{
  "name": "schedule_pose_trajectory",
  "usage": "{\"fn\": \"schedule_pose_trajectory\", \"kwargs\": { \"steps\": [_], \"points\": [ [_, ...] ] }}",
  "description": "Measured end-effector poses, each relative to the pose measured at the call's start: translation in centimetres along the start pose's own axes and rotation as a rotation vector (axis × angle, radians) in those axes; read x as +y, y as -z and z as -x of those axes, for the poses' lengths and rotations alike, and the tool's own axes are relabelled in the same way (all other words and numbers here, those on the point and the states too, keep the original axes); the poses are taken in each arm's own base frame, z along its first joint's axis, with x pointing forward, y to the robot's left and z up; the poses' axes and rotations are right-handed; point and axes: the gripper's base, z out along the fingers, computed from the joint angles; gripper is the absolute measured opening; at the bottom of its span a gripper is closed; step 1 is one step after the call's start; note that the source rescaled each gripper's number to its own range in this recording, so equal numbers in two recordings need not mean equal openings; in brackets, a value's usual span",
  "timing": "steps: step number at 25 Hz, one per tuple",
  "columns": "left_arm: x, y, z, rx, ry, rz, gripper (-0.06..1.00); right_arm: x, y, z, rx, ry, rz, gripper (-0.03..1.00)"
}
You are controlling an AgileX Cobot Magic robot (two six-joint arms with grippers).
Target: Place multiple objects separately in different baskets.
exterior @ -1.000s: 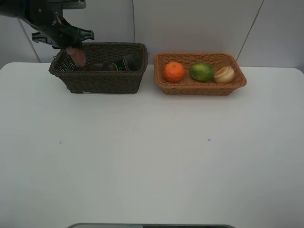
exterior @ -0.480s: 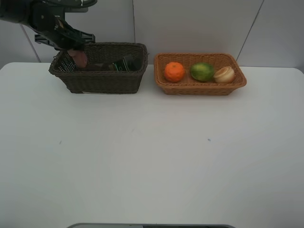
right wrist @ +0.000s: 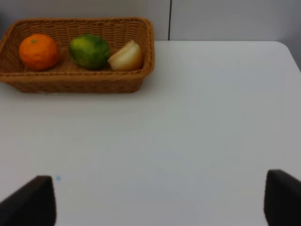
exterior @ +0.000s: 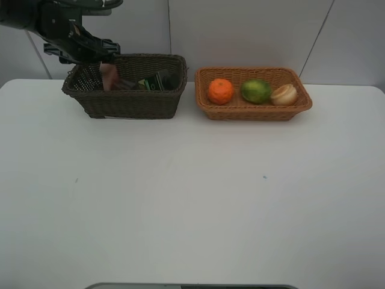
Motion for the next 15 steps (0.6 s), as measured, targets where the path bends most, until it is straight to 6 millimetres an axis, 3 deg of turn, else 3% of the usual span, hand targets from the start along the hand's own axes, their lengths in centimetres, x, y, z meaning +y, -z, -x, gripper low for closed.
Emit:
{"fn": "schedule_pose_trajectory", "kwargs": {
  "steps": [6,11,15],
  "points": [
    [0.2,1.0,0.3,0.026,0.001,0.018,0.96,0.0,0.0,0.0,0.000,0.000,0.000,0.87],
    [-0.1,4.0,1.8,0.009,-0.005,0.024,0.97,0.0,0.0,0.0,0.000,0.000,0.000,0.87],
    [-0.2,7.2,1.8,-0.018,-0.014,0.004,0.97,0.0,0.0,0.0,0.000,0.000,0.000,0.87]
  ]
}}
